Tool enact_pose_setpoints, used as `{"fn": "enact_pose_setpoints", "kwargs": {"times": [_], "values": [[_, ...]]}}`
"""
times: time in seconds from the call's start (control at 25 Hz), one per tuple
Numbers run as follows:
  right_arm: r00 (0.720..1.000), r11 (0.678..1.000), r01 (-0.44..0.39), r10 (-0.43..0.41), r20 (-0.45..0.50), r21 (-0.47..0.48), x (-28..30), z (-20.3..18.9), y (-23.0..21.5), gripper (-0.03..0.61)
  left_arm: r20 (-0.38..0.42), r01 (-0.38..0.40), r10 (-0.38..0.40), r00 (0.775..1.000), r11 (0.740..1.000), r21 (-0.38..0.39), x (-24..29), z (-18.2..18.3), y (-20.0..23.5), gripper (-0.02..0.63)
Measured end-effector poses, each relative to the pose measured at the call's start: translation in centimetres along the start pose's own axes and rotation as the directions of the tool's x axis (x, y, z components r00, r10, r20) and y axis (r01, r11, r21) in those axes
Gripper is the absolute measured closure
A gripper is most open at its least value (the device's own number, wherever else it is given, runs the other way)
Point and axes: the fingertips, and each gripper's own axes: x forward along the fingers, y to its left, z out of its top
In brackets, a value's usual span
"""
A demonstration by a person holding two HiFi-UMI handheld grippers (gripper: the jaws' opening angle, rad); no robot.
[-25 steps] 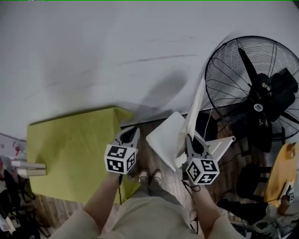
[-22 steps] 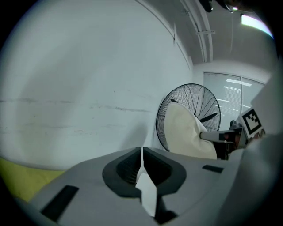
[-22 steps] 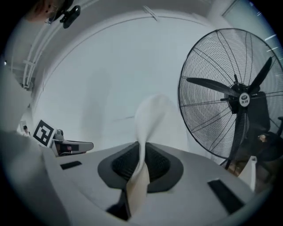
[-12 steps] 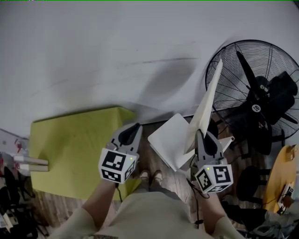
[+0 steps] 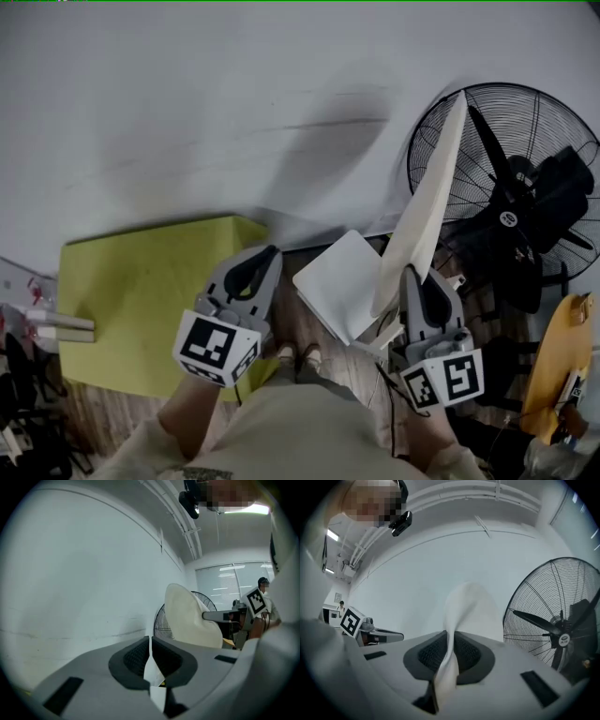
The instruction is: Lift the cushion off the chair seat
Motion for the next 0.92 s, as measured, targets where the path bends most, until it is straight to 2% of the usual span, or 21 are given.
{"fn": "enact_pose_setpoints", "kwargs": {"times": [0.28, 0.48, 0.92], "values": [[1.000, 1.000, 0.004, -0.004, 0.004, -0.028, -0.5, 0.5, -0.3, 0.520, 0.009, 0.004, -0.004, 1.000, 1.000, 0.006, 0.0, 0.4, -0.3, 0.581], [1.000, 1.000, 0.004, -0.004, -0.005, -0.028, -0.2, 0.1, -0.2, 0.520, 0.033, -0.006, 0.007, 0.999, 1.000, -0.024, -0.5, 1.0, 0.2, 0.581], [0.999, 0.999, 0.025, -0.026, -0.032, -0.038, 0.6, -0.7, -0.5, 0.518, 0.011, -0.003, 0.004, 1.000, 0.999, -0.044, -0.3, 0.4, 0.9, 0.581]]}}
